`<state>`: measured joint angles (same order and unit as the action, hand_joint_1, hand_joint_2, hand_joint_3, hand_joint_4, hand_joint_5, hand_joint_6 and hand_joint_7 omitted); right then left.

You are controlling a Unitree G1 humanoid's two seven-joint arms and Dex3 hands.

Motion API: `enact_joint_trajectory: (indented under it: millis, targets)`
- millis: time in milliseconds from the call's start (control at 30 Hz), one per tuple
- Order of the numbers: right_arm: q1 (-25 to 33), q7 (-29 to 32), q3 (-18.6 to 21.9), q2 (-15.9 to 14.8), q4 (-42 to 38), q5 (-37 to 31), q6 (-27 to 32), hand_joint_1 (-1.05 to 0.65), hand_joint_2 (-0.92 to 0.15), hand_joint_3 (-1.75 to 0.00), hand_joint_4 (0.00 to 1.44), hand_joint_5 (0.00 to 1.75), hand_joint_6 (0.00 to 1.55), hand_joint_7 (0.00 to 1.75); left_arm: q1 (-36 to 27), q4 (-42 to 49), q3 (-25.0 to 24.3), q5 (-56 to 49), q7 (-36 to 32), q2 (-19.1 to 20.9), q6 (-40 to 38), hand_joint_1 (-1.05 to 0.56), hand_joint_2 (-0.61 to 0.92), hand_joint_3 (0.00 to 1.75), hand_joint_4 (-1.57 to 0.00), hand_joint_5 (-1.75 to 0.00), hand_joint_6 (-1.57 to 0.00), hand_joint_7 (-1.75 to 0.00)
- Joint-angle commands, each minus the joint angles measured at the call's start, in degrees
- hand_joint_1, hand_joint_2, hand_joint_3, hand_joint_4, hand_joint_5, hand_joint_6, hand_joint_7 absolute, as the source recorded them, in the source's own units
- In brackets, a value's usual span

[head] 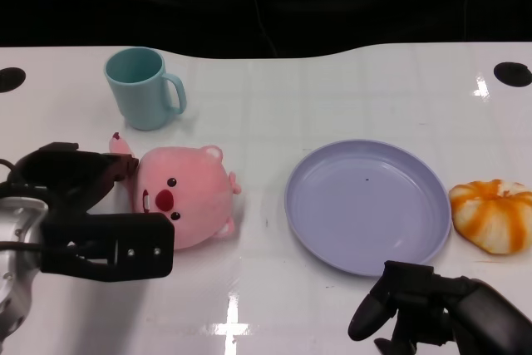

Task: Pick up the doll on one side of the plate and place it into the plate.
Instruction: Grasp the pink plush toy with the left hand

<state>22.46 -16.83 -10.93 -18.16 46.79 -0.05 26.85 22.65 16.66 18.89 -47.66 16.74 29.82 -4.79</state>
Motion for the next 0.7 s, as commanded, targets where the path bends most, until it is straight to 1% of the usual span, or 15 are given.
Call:
enact_joint_trajectory:
  millis: [33,133,233,400,500,600,633,667,700]
  targets:
    - [0.1,0.1,0.6,-0.5,1.2,0.1,0.2,-0.13,-0.67,-0.89,0.63,1.6,0.58,1.25,2.8,5.5,1.3,0.1,-2.2,-1.1,0.1,-0.64,0.9,0.0,-0.17,-0.28,-0.33,0.0]
    - [0.2,0.2,0.7,-0.5,1.5,0.1,0.5,-0.13,-0.67,-0.89,0.63,1.6,0.58,1.25,5.0,11.2,2.5,0.7,-3.7,-2.5,0.4,-0.63,0.9,0.0,-0.21,-0.22,-0.33,0.0]
    - [0.5,0.1,0.8,-0.6,1.8,0.2,0.4,-0.12,-0.67,-0.89,0.63,1.6,0.58,1.25,7.4,17.9,3.8,1.3,-5.8,-4.2,1.5,-0.63,0.9,0.0,-0.23,-0.19,-0.34,-0.01]
    - [1.1,-0.1,1.2,-0.7,2.5,0.6,0.6,-0.13,-0.67,-0.9,0.64,1.6,0.58,1.26,10.5,26.3,6.2,1.8,-8.8,-6.6,3.2,-0.63,0.9,0.0,-0.27,-0.17,-0.36,-0.01]
    - [1.3,-0.2,1.4,-0.8,3.0,0.7,1.1,-0.14,-0.67,-0.9,0.64,1.61,0.57,1.26,11.9,31.5,7.0,2.5,-11.0,-8.2,4.0,-0.6,0.89,0.0,-0.31,-0.15,-0.42,-0.02]
    - [1.4,-0.3,1.5,-0.8,3.1,0.8,1.2,-0.14,-0.67,-0.91,0.63,1.62,0.57,1.26,12.4,35.4,7.3,3.8,-13.3,-9.2,5.2,-0.54,0.91,0.01,-0.38,-0.13,-0.51,-0.03]
    - [1.3,-0.3,1.5,-0.7,3.1,0.9,1.4,-0.14,-0.67,-0.91,0.63,1.62,0.57,1.26,12.3,36.7,7.1,4.4,-14.9,-9.6,6.1,-0.51,0.92,0.01,-0.42,-0.13,-0.55,-0.04]
    - [1.3,-0.2,1.4,-0.5,2.8,0.9,1.3,-0.14,-0.67,-0.91,0.63,1.62,0.57,1.26,12.2,38.1,6.8,5.1,-16.4,-9.9,7.0,-0.45,0.92,0.03,-0.55,-0.16,-0.65,-0.06]
    - [1.2,-0.2,1.2,-0.4,2.4,0.9,1.1,-0.14,-0.67,-0.91,0.63,1.63,0.56,1.26,12.2,39.4,6.4,5.8,-17.9,-10.3,7.8,-0.41,0.92,0.04,-0.62,-0.18,-0.71,-0.07]
